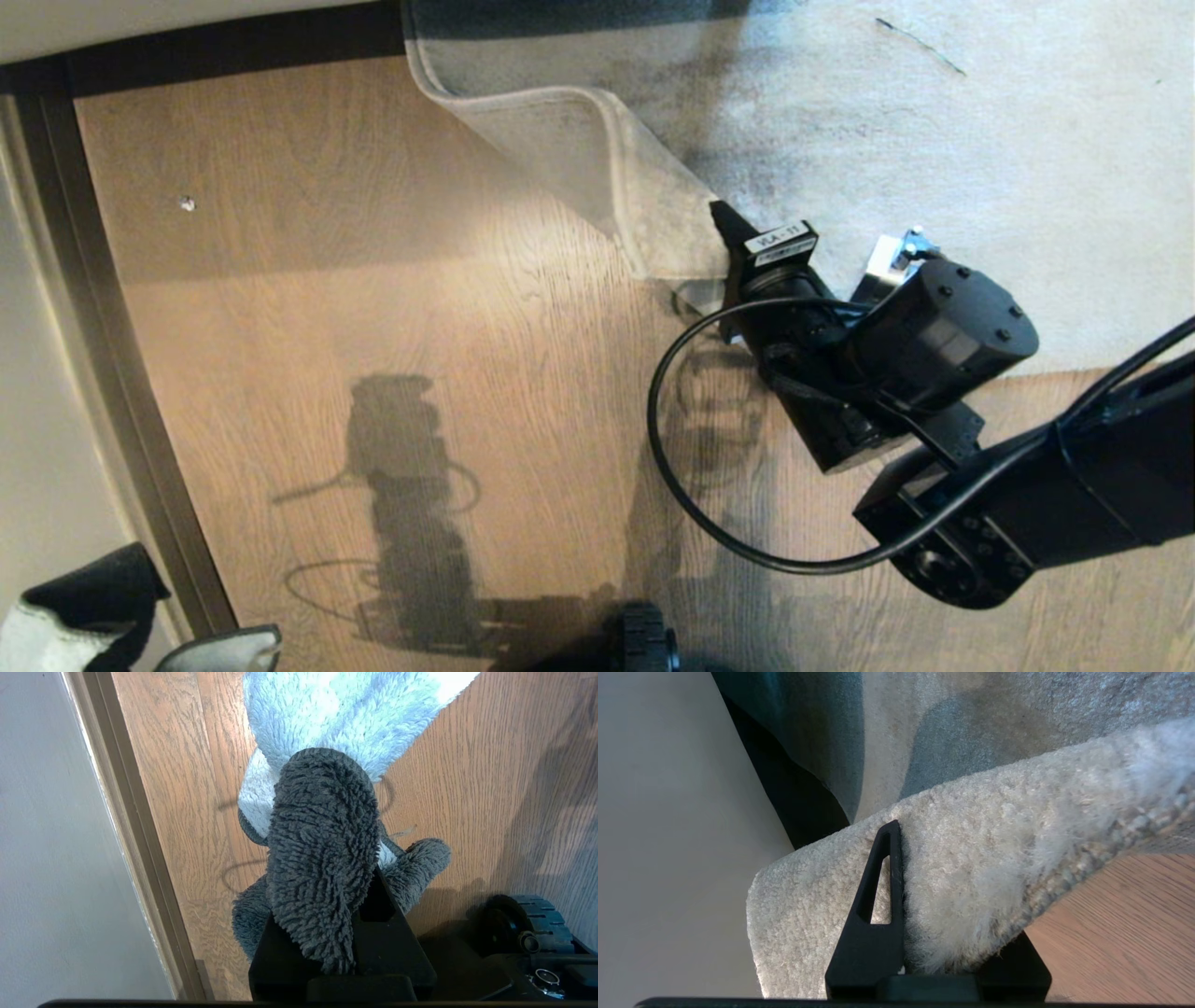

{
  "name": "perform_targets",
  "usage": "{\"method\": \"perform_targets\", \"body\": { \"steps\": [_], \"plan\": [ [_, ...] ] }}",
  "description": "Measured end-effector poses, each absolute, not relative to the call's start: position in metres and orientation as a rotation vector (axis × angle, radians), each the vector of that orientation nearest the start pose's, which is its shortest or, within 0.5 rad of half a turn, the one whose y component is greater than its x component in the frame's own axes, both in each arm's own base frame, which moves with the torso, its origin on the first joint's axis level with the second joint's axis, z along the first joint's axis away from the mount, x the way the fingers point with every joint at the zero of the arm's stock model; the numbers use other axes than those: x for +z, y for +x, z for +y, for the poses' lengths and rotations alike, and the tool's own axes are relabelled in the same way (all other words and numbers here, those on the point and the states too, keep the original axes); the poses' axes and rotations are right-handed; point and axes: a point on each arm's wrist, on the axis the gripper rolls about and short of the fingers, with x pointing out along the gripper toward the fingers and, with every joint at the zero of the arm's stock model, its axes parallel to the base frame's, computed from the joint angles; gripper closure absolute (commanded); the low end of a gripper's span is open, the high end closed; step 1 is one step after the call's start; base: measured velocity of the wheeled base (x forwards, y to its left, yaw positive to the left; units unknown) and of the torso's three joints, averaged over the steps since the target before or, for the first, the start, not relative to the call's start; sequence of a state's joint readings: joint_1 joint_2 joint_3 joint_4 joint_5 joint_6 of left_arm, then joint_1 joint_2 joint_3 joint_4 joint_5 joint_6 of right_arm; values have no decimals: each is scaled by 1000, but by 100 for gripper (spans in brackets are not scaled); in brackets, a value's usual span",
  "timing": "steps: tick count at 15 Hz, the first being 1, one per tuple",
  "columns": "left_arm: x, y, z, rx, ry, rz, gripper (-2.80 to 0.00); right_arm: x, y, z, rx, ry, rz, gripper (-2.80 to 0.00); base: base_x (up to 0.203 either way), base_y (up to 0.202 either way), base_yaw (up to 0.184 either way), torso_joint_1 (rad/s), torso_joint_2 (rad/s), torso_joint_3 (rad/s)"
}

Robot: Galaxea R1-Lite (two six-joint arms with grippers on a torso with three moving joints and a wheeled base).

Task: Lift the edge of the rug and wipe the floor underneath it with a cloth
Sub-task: Lift up the carpet

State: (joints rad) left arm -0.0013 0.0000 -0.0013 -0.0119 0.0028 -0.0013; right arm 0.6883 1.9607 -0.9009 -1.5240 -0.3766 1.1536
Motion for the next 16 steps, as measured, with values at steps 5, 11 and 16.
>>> {"method": "perform_targets", "body": {
  "steps": [5,11,16],
  "plan": [
    [77,-23,0,2,-1,-13,0,199,285,222,504,1359,-166,0,0,0,0,0,0,0],
    [77,-23,0,1,-2,-13,0,194,287,224,496,1355,-156,0,0,0,0,0,0,0],
    [77,-23,0,1,3,-12,0,193,288,225,493,1350,-154,0,0,0,0,0,0,0]
  ]
}}
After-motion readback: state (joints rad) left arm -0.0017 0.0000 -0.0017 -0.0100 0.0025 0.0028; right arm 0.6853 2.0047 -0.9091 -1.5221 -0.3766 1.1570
